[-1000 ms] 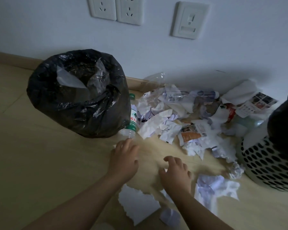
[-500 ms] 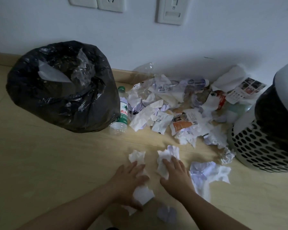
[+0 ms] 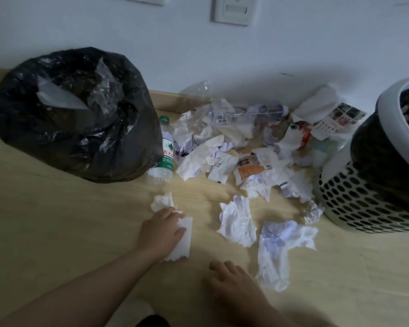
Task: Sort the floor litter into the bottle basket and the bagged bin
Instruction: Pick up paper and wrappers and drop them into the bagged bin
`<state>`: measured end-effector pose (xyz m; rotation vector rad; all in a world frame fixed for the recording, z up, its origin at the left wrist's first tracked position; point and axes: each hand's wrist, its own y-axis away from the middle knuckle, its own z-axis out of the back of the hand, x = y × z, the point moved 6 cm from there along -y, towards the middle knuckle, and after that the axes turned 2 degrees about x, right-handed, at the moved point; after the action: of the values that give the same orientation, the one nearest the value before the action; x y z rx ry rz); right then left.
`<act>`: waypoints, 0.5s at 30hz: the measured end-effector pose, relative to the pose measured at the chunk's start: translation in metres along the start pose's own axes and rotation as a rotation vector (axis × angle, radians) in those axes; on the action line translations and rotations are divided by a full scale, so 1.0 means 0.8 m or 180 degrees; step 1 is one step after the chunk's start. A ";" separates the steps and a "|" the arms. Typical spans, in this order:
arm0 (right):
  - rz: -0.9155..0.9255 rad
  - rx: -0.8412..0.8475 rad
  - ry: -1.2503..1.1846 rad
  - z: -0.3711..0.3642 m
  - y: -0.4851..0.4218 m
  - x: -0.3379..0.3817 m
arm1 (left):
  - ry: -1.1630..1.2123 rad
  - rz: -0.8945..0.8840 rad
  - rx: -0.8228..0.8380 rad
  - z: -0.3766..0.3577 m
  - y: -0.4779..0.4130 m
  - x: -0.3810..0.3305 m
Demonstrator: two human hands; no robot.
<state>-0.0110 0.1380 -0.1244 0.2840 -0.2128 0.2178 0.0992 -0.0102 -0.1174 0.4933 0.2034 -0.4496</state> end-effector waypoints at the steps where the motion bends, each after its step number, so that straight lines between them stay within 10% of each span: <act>1: -0.0001 -0.0045 0.0039 -0.001 -0.002 0.001 | 0.0117 -0.0010 -0.0128 0.005 0.000 0.002; 8: -0.1551 -0.0464 -0.0535 0.052 -0.038 -0.063 | 0.1008 -0.0304 -0.1287 0.051 0.007 -0.015; 15: -0.1769 0.0505 -0.0957 0.025 -0.034 -0.076 | 0.2293 -0.0233 -0.1487 0.079 0.016 -0.069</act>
<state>-0.0659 0.0956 -0.1266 0.5215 -0.4049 -0.3629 0.0612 -0.0110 -0.0414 0.1680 0.9994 -0.2651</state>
